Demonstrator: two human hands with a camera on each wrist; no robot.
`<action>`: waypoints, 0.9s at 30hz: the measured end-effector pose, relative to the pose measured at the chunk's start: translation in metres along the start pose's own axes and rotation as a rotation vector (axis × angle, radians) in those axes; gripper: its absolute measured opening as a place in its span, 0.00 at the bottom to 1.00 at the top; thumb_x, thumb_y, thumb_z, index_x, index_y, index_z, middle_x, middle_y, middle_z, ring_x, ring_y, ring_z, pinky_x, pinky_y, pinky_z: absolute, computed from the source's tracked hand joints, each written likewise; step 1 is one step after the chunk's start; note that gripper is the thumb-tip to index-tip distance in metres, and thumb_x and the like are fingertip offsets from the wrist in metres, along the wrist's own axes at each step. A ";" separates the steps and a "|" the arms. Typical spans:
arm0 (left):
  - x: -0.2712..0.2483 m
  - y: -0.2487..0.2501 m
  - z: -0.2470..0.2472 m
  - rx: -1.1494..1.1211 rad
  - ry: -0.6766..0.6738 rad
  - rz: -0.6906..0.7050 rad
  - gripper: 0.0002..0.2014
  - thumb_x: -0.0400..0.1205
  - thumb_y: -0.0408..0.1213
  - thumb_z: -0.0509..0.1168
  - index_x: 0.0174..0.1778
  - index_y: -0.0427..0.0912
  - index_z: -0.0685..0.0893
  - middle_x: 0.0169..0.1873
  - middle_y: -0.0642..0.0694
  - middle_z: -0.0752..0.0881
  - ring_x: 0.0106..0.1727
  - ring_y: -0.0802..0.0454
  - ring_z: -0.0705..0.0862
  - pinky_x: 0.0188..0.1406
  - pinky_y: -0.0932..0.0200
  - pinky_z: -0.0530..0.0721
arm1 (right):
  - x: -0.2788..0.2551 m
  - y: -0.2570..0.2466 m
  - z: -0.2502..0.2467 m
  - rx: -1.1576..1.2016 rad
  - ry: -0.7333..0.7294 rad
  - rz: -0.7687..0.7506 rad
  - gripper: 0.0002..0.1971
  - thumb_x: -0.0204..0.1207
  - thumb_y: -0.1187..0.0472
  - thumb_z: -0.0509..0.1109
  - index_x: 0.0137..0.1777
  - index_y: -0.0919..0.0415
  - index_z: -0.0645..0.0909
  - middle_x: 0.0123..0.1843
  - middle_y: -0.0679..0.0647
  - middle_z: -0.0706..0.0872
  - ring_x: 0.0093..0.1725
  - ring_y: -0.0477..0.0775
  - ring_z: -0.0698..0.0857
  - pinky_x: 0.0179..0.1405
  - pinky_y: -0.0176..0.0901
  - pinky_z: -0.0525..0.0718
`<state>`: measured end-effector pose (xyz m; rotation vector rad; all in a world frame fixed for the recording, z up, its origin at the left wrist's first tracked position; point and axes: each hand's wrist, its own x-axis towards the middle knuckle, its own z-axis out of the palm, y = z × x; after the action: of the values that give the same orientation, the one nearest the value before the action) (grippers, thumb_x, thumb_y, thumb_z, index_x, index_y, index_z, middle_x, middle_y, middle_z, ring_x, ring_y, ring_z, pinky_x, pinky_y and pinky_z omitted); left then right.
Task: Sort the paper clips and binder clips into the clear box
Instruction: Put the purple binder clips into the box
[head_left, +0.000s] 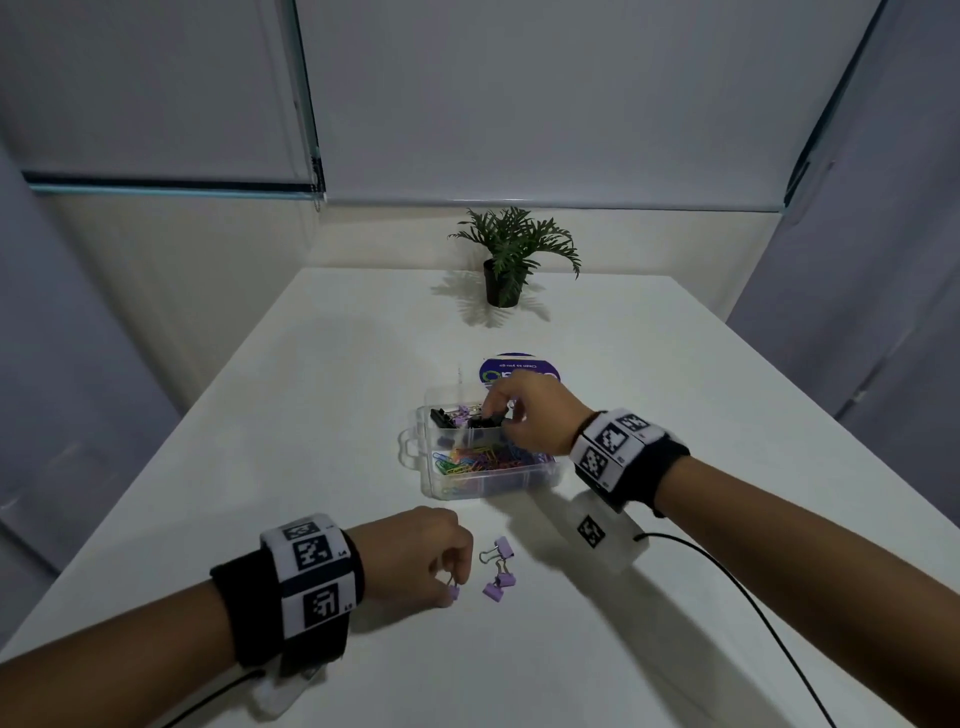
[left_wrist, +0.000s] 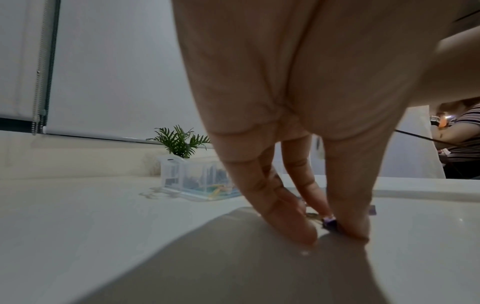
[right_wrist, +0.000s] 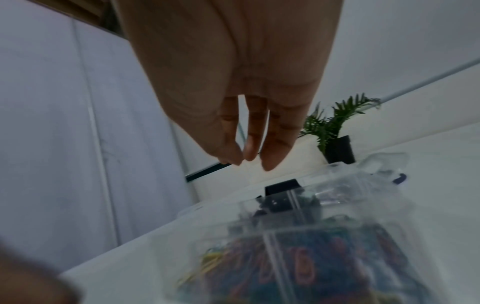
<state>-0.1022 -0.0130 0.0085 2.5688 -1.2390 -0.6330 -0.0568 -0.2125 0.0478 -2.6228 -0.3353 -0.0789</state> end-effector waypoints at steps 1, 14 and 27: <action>0.000 0.000 0.000 0.001 0.013 0.003 0.10 0.78 0.42 0.66 0.53 0.44 0.83 0.45 0.53 0.74 0.35 0.63 0.73 0.33 0.78 0.66 | -0.010 -0.004 0.000 -0.002 -0.038 -0.048 0.10 0.67 0.72 0.68 0.45 0.62 0.86 0.48 0.59 0.89 0.41 0.52 0.82 0.42 0.46 0.84; 0.005 0.011 0.004 -0.061 0.123 -0.015 0.09 0.77 0.40 0.65 0.36 0.54 0.70 0.29 0.60 0.73 0.30 0.66 0.72 0.28 0.75 0.66 | -0.078 -0.018 0.035 -0.163 -0.396 -0.077 0.24 0.65 0.57 0.78 0.61 0.62 0.79 0.50 0.54 0.80 0.54 0.55 0.78 0.47 0.37 0.73; 0.005 0.021 0.019 -0.057 0.121 -0.115 0.11 0.79 0.50 0.63 0.40 0.49 0.70 0.37 0.58 0.67 0.43 0.53 0.73 0.45 0.64 0.69 | -0.081 -0.009 0.037 -0.076 -0.354 0.048 0.10 0.59 0.59 0.77 0.41 0.59 0.84 0.34 0.46 0.82 0.32 0.46 0.79 0.35 0.34 0.79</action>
<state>-0.1226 -0.0303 -0.0023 2.6030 -1.0272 -0.5185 -0.1376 -0.2054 0.0096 -2.7136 -0.3953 0.4002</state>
